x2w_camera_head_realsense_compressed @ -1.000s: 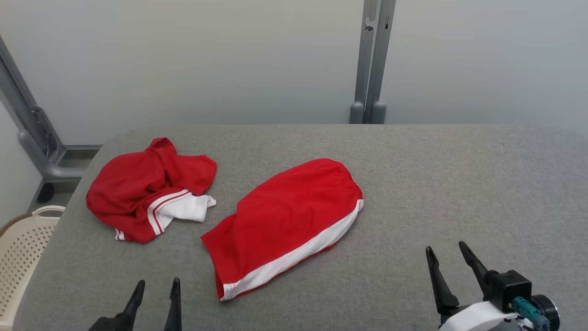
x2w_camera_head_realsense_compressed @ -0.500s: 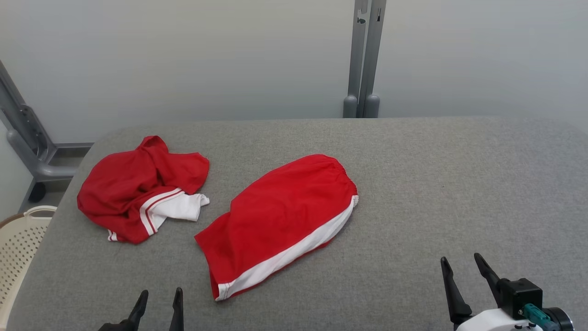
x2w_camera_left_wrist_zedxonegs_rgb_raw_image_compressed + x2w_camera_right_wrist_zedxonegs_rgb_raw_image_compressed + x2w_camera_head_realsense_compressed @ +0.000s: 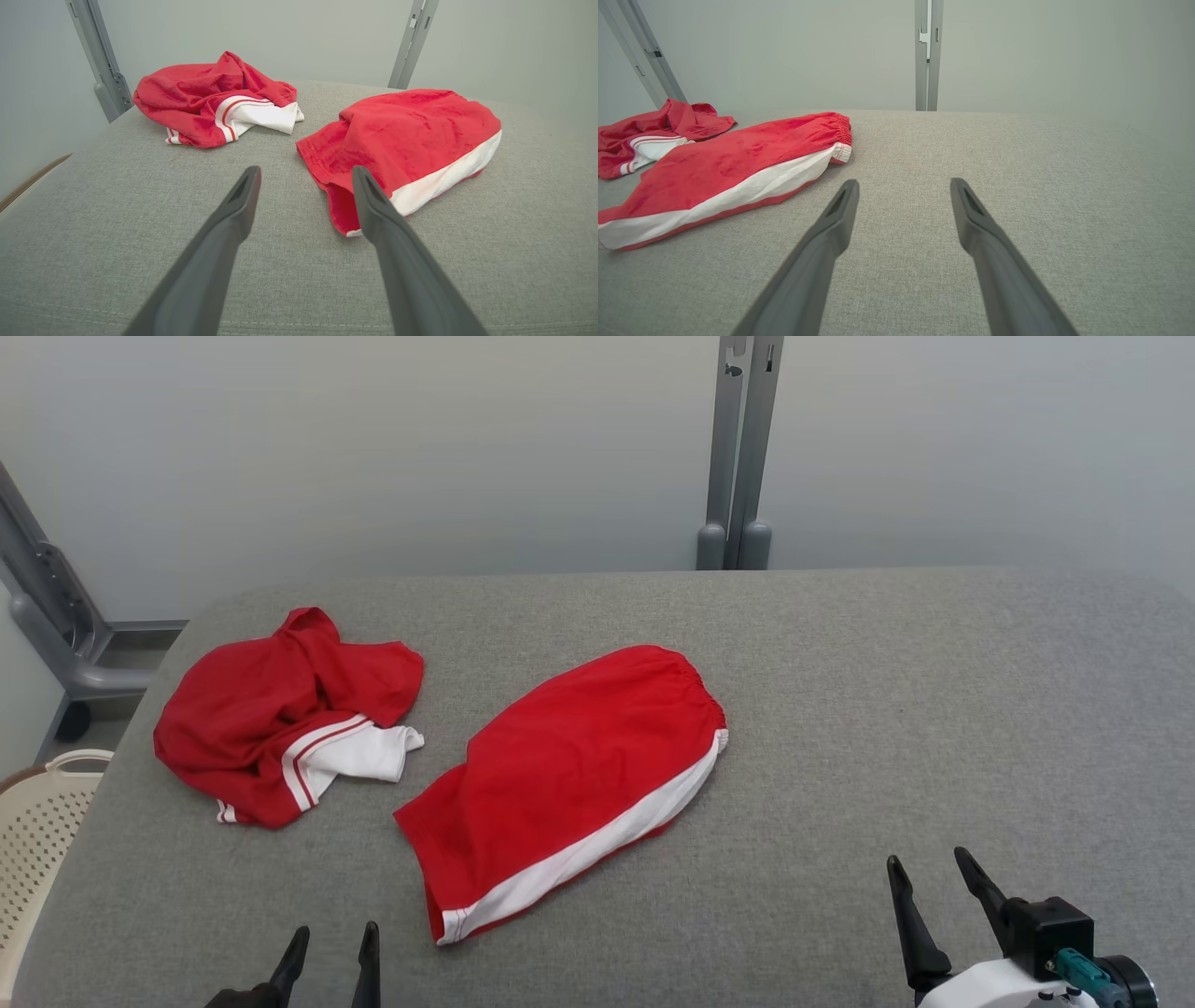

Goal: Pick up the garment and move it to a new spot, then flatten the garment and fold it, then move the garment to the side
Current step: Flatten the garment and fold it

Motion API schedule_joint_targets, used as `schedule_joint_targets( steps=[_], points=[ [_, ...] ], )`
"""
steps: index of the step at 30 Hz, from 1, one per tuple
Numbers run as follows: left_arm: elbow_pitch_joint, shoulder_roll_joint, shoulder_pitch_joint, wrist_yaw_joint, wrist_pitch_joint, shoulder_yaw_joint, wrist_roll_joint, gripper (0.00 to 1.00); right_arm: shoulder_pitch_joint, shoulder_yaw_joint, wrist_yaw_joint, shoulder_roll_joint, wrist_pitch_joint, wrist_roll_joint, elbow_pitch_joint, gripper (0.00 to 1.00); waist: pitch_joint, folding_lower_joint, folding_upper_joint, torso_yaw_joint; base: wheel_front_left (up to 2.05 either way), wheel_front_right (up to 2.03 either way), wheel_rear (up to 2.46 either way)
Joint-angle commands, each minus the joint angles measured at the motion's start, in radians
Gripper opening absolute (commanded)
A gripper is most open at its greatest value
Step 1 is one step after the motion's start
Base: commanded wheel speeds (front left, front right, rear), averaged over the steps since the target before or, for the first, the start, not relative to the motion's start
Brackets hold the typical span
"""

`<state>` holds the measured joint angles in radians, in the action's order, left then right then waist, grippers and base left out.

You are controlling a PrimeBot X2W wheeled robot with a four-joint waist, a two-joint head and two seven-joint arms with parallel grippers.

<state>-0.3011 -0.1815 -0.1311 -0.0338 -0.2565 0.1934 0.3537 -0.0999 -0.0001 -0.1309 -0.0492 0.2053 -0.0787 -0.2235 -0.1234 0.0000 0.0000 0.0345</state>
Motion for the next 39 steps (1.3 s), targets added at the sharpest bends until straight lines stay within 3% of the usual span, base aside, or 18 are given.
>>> schedule_joint_targets(
  steps=[1, 6, 15, 20, 27, 38, 39],
  points=[
    [-0.001, -0.004, 0.017, -0.005, 0.007, 0.006, 0.006, 1.0, 0.007, 0.001, 0.0, -0.002, -0.002, -0.005, -0.001, 1.0, 0.0, 0.0, 0.0, 0.001, 0.0, 0.0, 0.0],
    [0.003, 0.001, 0.026, -0.023, 0.035, 0.029, 0.012, 1.0, 0.026, 0.016, 0.0, -0.002, -0.028, -0.039, -0.006, 1.0, 0.006, 0.0, 0.0, -0.001, 0.0, 0.0, 0.0],
    [-0.02, 0.021, 0.099, -0.052, 0.188, 0.114, 0.019, 1.0, 0.174, 0.081, 0.0, -0.003, -0.236, -0.039, -0.045, 1.0, 0.041, 0.0, 0.0, -0.011, 0.0, 0.0, 0.0],
    [-0.053, 0.015, 0.152, -0.053, 0.292, 0.158, 0.002, 1.0, 0.318, 0.147, 0.0, -0.046, -0.341, -0.018, -0.122, 1.0, 0.088, 0.0, 0.0, -0.005, 0.0, 0.0, 0.0],
    [-0.08, 0.018, 0.196, -0.039, 0.335, 0.173, -0.005, 1.0, 0.456, 0.199, 0.0, -0.098, -0.362, -0.033, -0.217, 1.0, 0.142, 0.0, 0.0, 0.013, 0.0, 0.0, 0.0],
    [-0.104, 0.022, 0.235, -0.02, 0.316, 0.162, 0.011, 1.0, 0.633, 0.308, 0.0, -0.151, -0.332, -0.072, -0.387, 1.0, 0.215, 0.0, 0.0, 0.019, 0.0, 0.0, 0.0],
    [-0.104, 0.024, 0.239, -0.019, 0.315, 0.161, 0.012, 0.81, 0.65, 0.313, 0.0, -0.154, -0.328, -0.074, -0.402, 1.0, 0.221, 0.0, 0.0, 0.02, 0.0, 0.0, 0.0]
  ],
)
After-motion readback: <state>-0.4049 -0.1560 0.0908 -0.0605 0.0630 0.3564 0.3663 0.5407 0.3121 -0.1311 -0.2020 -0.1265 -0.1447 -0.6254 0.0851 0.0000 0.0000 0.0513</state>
